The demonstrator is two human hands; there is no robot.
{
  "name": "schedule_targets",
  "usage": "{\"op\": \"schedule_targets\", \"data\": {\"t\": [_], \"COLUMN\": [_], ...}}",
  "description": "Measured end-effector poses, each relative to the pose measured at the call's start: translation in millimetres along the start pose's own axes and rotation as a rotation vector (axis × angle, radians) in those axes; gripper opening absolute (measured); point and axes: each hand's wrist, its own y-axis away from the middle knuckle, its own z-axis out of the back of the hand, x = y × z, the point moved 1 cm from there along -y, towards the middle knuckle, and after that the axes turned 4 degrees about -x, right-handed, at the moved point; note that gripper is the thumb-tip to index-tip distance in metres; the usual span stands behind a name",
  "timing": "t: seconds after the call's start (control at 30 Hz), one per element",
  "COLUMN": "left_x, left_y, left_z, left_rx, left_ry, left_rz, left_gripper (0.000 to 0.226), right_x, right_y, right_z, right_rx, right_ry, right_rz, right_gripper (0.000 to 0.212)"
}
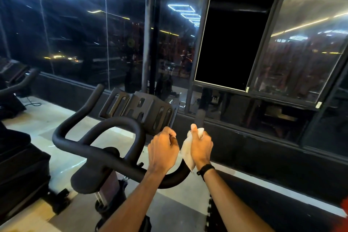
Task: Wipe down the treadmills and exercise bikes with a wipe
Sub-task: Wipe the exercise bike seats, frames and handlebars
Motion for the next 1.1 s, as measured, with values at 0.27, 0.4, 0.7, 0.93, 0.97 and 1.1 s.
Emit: {"op": "schedule_targets", "data": {"t": [0.27, 0.4, 0.7, 0.93, 0.97, 1.1], "left_x": [-2.4, -1.7, -1.6, -3.9, -3.3, -2.1], "left_y": [1.1, 1.6, 1.2, 0.4, 0.5, 0.5], "left_z": [2.6, 2.7, 5.6, 8.8, 8.6, 8.3], "left_rx": [-0.007, -0.02, -0.036, -0.065, -0.06, -0.052], "left_ry": [-0.014, -0.016, 0.046, 0.104, 0.103, 0.111], "left_rz": [-0.038, -0.052, 0.006, 0.054, 0.049, 0.045], "left_gripper": [0.011, 0.011, 0.011, 0.013, 0.013, 0.01], "right_x": [36.2, 29.3, 19.7, 21.4, 34.7, 64.6], "right_y": [-2.6, -36.3, 0.4, 46.3, 42.7, 1.9], "right_z": [6.8, -3.7, 7.3, 23.0, 24.2, 32.6], "right_rx": [-0.089, 0.147, 0.418, 0.478, 0.381, 0.008], "right_ry": [-0.049, 1.007, 1.038, 0.047, -0.111, 0.162], "right_rz": [0.582, 1.1, 0.999, 0.364, 0.241, 0.624], "right_gripper": [0.046, 0.029, 0.049, 0.052, 0.046, 0.034]}}
